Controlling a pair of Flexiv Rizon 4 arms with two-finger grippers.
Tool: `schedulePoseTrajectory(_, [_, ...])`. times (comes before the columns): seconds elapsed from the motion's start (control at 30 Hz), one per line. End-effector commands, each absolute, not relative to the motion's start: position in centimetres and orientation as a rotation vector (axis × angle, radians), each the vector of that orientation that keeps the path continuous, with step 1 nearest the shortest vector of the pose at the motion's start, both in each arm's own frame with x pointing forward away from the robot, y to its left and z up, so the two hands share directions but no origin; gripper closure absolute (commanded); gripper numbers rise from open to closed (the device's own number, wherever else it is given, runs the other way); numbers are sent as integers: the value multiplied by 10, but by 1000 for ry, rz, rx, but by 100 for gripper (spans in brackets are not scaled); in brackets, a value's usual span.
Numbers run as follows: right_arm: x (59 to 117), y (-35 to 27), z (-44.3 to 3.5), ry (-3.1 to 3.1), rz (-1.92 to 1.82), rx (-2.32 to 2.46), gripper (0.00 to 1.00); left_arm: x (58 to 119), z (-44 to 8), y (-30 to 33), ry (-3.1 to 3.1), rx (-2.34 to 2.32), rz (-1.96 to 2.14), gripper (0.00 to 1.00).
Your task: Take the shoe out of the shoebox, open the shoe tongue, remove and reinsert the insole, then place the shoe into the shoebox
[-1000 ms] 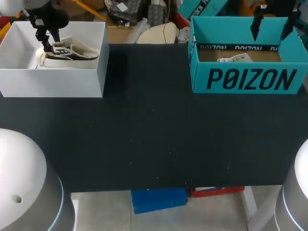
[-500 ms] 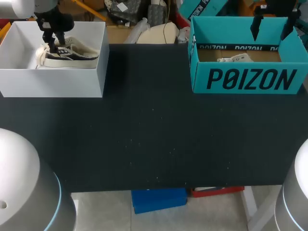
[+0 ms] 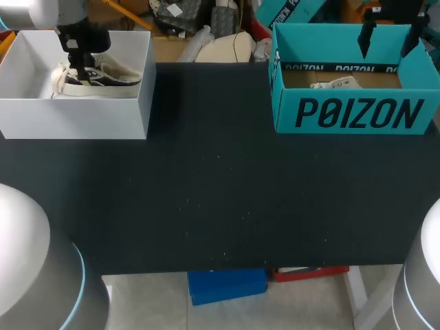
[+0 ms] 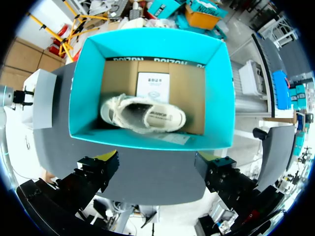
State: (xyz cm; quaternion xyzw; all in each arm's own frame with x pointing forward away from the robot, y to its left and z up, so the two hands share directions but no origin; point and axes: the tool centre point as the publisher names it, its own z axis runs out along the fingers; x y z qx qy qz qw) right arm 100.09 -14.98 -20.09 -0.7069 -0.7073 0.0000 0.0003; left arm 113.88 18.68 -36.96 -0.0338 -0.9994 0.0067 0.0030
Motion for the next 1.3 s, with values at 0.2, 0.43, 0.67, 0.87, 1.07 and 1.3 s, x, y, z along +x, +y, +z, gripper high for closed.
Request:
schedulePoseTrajectory(0.2, [1001, -150, -201, -2221, 1, -2221, 0, 1144, -389, 185, -3126, -116, 23, 52])
schedulePoseTrajectory(0.43, [1001, -150, -201, -2221, 1, -2221, 0, 1143, -398, 186, -3121, -129, 27, 52])
schedulePoseTrajectory(0.67, [1001, -150, -201, -2221, 1, -2221, 0, 1144, -407, 188, -3118, -138, 18, 74])
schedulePoseTrajectory(0.87, [1001, -150, -201, -2221, 1, -2221, 0, 1143, -405, 185, -3119, -155, 37, 100])
schedulePoseTrajectory(1.07, [1001, -150, -201, -2221, 1, -2221, 0, 1145, -373, 183, -3175, -170, 39, 100])
schedulePoseTrajectory(1.3, [1001, -150, -201, -2221, 1, -2221, 0, 1135, -314, 176, -3253, -166, 22, 100])
